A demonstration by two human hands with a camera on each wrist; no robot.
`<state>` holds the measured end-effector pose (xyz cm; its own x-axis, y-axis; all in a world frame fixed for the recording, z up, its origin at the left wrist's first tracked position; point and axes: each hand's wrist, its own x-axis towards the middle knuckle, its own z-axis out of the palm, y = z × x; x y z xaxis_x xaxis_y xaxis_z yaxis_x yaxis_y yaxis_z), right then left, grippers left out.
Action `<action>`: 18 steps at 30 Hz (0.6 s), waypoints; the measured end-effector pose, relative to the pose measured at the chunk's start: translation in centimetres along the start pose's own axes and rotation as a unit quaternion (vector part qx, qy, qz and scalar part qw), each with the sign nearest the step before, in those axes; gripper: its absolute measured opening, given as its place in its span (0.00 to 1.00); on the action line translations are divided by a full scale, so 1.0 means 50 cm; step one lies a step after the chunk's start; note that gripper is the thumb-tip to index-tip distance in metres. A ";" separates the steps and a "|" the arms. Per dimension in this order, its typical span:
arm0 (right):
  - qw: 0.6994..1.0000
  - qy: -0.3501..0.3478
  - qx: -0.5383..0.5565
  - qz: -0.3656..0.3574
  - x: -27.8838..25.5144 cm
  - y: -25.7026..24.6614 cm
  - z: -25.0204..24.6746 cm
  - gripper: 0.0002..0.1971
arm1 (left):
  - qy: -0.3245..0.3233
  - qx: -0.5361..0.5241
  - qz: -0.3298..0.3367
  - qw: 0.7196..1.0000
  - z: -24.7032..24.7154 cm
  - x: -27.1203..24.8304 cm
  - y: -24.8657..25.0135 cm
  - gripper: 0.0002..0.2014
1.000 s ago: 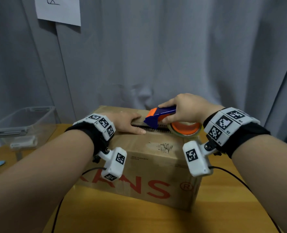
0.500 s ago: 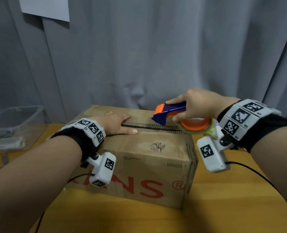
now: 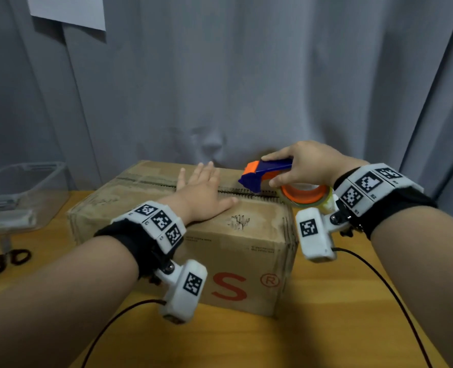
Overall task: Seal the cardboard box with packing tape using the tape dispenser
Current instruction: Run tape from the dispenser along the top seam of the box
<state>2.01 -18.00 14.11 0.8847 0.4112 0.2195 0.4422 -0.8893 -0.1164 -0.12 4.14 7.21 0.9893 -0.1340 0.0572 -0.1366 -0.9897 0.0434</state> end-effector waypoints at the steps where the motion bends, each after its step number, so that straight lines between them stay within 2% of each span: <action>1: 1.000 0.001 0.004 0.001 -0.001 0.001 0.000 0.29 | -0.004 -0.009 0.011 1.000 0.001 0.000 0.014 0.43; 3: 1.000 -0.004 0.003 0.003 -0.004 0.002 -0.002 0.30 | -0.027 -0.025 0.023 0.999 0.003 0.000 0.034 0.42; 7: 0.997 -0.028 -0.067 -0.013 -0.001 -0.011 -0.010 0.30 | -0.068 -0.039 0.018 0.997 0.004 0.000 0.038 0.41; 11: 0.994 -0.040 -0.104 -0.020 0.014 -0.021 -0.010 0.30 | -0.079 -0.024 0.013 0.997 0.002 -0.004 0.040 0.40; 18: 0.994 -0.040 -0.096 -0.013 0.017 -0.022 -0.009 0.29 | -0.093 0.006 0.032 0.995 0.002 0.009 0.039 0.37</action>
<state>2.20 -16.76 14.83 0.8855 0.4427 0.1410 0.4359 -0.8966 0.0775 0.06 2.16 7.23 0.9710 -0.2036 -0.1257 -0.2009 -0.9790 0.0336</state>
